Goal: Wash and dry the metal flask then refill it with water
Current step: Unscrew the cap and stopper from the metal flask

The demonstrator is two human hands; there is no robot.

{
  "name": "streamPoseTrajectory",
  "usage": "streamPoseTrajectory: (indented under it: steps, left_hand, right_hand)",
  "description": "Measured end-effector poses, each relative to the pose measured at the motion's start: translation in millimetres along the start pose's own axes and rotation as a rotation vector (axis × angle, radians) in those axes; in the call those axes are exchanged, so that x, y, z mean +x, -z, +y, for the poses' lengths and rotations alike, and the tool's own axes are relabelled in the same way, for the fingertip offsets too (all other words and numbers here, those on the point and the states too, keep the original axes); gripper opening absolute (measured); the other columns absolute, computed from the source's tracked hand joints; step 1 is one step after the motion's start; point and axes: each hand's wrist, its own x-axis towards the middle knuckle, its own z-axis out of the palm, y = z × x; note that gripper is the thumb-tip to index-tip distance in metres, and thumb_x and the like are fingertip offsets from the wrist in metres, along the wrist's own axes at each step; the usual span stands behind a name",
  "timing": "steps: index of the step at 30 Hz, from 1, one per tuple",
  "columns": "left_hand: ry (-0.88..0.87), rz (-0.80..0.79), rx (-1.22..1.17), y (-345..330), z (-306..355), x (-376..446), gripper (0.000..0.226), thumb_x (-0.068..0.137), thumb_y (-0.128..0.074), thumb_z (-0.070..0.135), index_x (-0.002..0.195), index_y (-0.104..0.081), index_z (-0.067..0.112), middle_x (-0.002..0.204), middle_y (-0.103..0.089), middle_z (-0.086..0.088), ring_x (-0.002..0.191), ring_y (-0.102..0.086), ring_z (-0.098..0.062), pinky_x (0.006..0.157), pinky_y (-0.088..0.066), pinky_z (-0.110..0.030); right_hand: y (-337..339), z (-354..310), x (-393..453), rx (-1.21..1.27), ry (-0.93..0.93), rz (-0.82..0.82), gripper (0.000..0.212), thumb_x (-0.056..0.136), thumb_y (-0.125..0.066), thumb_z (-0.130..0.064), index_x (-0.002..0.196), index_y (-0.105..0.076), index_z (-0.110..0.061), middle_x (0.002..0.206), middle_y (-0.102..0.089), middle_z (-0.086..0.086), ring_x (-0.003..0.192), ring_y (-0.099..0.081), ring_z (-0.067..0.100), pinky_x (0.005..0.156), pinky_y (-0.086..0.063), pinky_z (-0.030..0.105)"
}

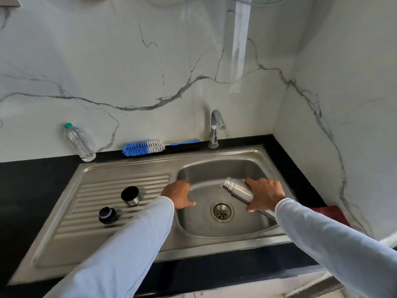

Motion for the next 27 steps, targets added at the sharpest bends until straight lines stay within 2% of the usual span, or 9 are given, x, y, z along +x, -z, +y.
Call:
streamPoseTrajectory:
  steps: [3, 8, 13, 19, 24, 27]
  left_hand:
    - [-0.01, 0.0, -0.003, -0.4, 2.2, 6.0, 0.068, 0.086, -0.072, 0.053, 0.141, -0.054, 0.017, 0.142, -0.057, -0.006, 0.129, -0.055, -0.027, 0.101, -0.049, -0.039]
    - [-0.011, -0.018, -0.023, -3.2, 1.4, 16.2, 0.077, 0.086, -0.072, 0.053, 0.151, -0.046, 0.022, 0.149, -0.055, -0.004, 0.134, -0.052, -0.026, 0.106, -0.047, -0.04]
    - [-0.009, -0.042, -0.022, -7.2, -1.5, 20.9, 0.076, 0.087, -0.072, 0.052, 0.151, -0.047, 0.021, 0.147, -0.056, -0.005, 0.132, -0.055, -0.027, 0.105, -0.049, -0.04]
    - [-0.012, -0.027, -0.045, -6.8, -5.9, 20.5, 0.072, 0.087, -0.074, 0.051, 0.148, -0.05, 0.021, 0.143, -0.06, -0.005, 0.127, -0.059, -0.028, 0.102, -0.051, -0.04]
    - [-0.006, -0.024, -0.055, -7.1, -9.7, 20.0, 0.066, 0.086, -0.075, 0.05, 0.141, -0.055, 0.019, 0.133, -0.066, -0.007, 0.119, -0.063, -0.029, 0.096, -0.053, -0.04]
    - [-0.011, -0.021, -0.069, -6.6, -10.3, 20.5, 0.067, 0.086, -0.075, 0.049, 0.142, -0.054, 0.019, 0.134, -0.066, -0.007, 0.12, -0.063, -0.029, 0.096, -0.053, -0.039]
  right_hand:
    - [-4.4, 3.2, 8.9, -0.072, 0.021, -0.076, 0.074, 0.06, -0.078, -0.059, 0.123, -0.051, -0.033, 0.082, -0.054, -0.007, 0.088, -0.068, 0.022, 0.067, -0.043, 0.03]
    - [-11.5, 1.7, 24.0, -0.123, 0.028, -0.176, 0.076, 0.057, -0.08, -0.057, 0.123, -0.052, -0.031, 0.084, -0.055, -0.007, 0.086, -0.069, 0.022, 0.073, -0.056, 0.033]
    - [-10.3, 0.1, 33.0, -0.191, 0.039, -0.221, 0.075, 0.057, -0.08, -0.058, 0.123, -0.055, -0.031, 0.094, -0.066, -0.006, 0.085, -0.07, 0.021, 0.072, -0.055, 0.03]
    - [4.1, -10.5, 37.7, -0.271, 0.049, -0.245, 0.067, 0.063, -0.079, -0.055, 0.12, -0.057, -0.028, 0.075, -0.052, -0.008, 0.073, -0.064, 0.019, 0.064, -0.05, 0.027]
    - [12.3, -16.5, 44.9, -0.328, 0.057, -0.25, 0.063, 0.063, -0.081, -0.05, 0.118, -0.059, -0.027, 0.082, -0.063, -0.007, 0.075, -0.068, 0.019, 0.062, -0.051, 0.027]
    - [17.2, -19.1, 50.4, -0.357, 0.068, -0.242, 0.057, 0.064, -0.082, -0.046, 0.115, -0.062, -0.027, 0.078, -0.064, -0.007, 0.073, -0.069, 0.018, 0.065, -0.056, 0.028]
